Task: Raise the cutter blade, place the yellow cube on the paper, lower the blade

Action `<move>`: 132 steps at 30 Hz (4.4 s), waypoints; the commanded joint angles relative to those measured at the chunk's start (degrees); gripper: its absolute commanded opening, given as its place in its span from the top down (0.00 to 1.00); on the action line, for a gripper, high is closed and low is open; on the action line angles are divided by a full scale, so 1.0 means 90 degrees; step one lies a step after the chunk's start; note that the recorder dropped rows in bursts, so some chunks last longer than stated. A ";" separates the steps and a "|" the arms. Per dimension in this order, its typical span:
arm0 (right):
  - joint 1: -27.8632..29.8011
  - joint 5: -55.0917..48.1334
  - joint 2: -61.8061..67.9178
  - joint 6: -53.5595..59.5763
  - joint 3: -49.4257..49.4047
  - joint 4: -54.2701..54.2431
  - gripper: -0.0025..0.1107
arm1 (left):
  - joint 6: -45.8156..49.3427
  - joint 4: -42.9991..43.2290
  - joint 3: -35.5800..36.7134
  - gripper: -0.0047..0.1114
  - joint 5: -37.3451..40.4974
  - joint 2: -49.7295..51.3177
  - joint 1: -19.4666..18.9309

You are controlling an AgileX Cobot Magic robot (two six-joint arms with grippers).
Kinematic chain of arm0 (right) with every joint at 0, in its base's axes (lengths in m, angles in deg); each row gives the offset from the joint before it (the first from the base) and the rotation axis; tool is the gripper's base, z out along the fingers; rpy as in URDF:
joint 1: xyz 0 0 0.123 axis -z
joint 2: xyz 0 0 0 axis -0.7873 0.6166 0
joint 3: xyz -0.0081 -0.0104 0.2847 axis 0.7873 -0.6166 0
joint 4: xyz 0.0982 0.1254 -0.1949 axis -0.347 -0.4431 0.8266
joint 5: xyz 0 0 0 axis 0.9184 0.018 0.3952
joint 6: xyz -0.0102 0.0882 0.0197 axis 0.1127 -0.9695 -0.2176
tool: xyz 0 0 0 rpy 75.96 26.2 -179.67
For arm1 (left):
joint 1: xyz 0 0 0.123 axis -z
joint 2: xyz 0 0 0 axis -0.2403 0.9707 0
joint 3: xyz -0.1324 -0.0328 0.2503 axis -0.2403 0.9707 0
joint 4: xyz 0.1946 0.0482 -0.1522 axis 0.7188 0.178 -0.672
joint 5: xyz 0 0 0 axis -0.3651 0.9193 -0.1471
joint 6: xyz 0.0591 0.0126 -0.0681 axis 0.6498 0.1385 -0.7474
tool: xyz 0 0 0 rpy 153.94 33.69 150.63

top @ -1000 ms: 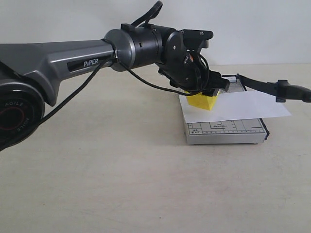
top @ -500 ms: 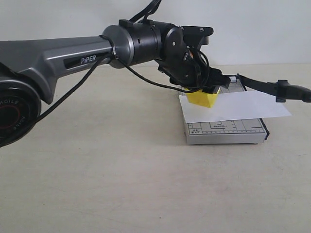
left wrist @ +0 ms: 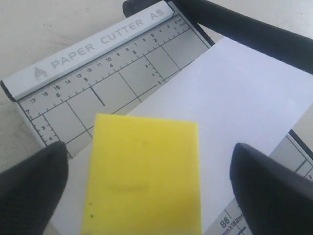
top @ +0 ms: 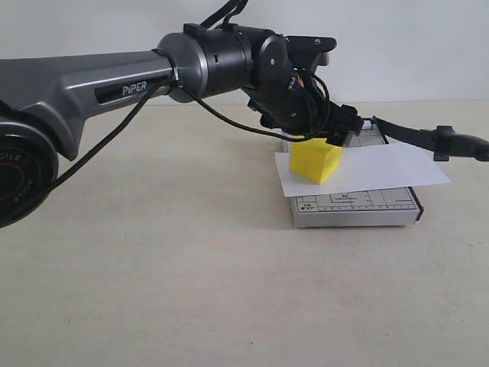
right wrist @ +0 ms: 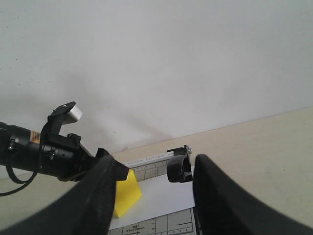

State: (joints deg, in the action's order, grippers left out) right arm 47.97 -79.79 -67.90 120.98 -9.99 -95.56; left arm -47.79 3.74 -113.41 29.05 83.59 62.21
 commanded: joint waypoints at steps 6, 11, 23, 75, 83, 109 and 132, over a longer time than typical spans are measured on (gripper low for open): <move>-0.0002 0.0028 -0.0041 0.0048 -0.0015 0.0034 0.56 | 0.0025 -0.0073 -0.0732 0.23 0.0126 -0.0148 0.0025; -0.0002 0.0028 -0.0041 0.0048 -0.0015 0.0034 0.56 | -0.0036 0.0249 -0.1072 0.37 0.0767 -0.0553 -0.0052; -0.0002 0.0004 -0.0041 0.0048 -0.0015 0.0034 0.56 | -0.0028 0.0531 -0.0646 0.92 0.2029 -0.2208 -0.0679; -0.0002 0.0016 -0.0041 0.0048 -0.0015 0.0034 0.56 | -0.0388 0.0766 1.1267 0.92 -0.3201 -1.2907 -0.0719; -0.0002 0.0016 -0.0041 0.0048 -0.0015 0.0034 0.56 | 0.0622 0.0766 1.1281 0.92 -0.3001 -1.3384 -0.0676; -0.0002 0.0024 -0.0054 0.0048 -0.0015 0.0034 0.56 | 0.0783 0.0579 1.3314 0.92 -0.3971 -1.5247 -0.1124; -0.0002 0.0024 -0.0054 0.0048 -0.0015 0.0034 0.56 | 0.0811 0.0649 1.3314 0.92 -0.3566 -1.5247 -0.1927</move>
State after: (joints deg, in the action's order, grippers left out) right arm 47.97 -79.57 -68.13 120.98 -10.03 -95.64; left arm -40.50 9.79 6.20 -3.28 -53.45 45.08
